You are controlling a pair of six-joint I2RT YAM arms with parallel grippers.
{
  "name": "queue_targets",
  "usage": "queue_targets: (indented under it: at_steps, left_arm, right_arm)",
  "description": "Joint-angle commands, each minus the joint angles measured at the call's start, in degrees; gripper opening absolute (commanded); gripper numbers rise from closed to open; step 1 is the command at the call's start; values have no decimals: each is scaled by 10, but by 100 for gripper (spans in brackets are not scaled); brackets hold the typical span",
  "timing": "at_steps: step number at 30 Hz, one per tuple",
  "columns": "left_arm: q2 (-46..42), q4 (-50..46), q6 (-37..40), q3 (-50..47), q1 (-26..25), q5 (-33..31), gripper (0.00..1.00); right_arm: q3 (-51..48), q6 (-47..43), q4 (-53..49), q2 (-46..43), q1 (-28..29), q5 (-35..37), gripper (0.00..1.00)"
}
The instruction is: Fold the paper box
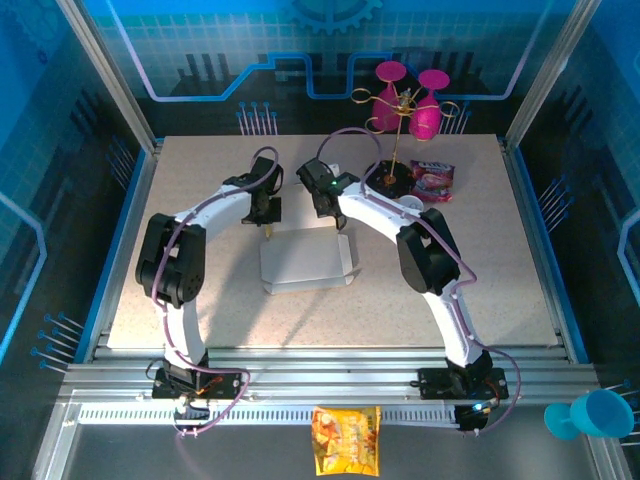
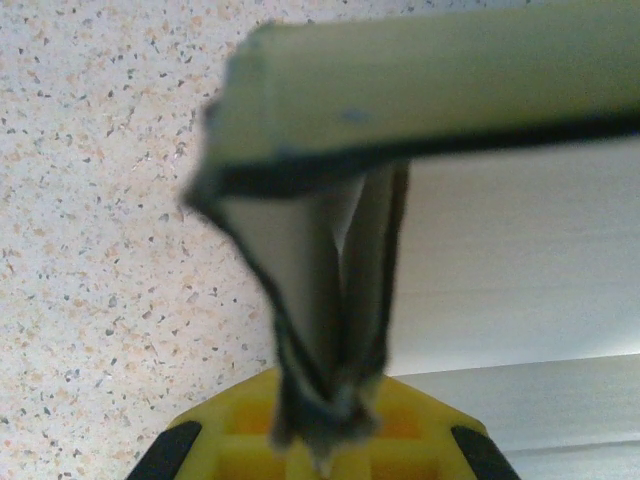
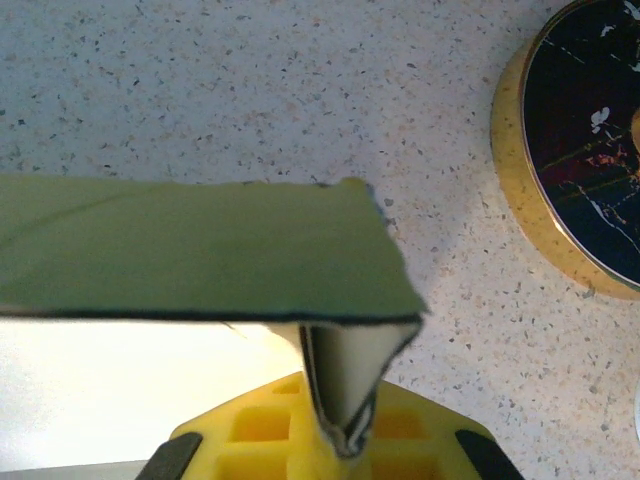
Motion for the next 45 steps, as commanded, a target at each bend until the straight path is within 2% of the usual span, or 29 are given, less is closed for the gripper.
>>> queue_targets:
  at_steps: [1, 9, 17, 23, 29, 34, 40, 45]
  left_arm:
    - [19, -46, 9, 19, 6, 0, 0]
    - [35, -52, 17, 33, 6, 5, 0]
    - [44, -59, 15, 43, 6, 5, 0]
    - [47, -63, 14, 45, 6, 5, 0]
    - [46, -64, 15, 47, 6, 6, 0]
    - [50, -72, 10, 53, 7, 7, 0]
    - [54, -89, 4, 58, 9, 1, 0]
    - [54, -97, -5, 58, 9, -4, 0]
  right_arm:
    - [-30, -25, -30, 26, -26, -30, 0]
    - [-58, -31, 14, 14, -44, -107, 1]
    - [-92, -24, 62, -5, -48, -140, 15]
    - [-103, -22, 66, -11, -48, -134, 19]
    - [-112, -18, 72, -12, -47, -119, 12]
    - [-88, -2, 37, 4, -42, -70, 0]
    - [-47, 24, -42, 20, -35, 4, 0]
    - [-36, 25, -62, 21, -29, 10, 0]
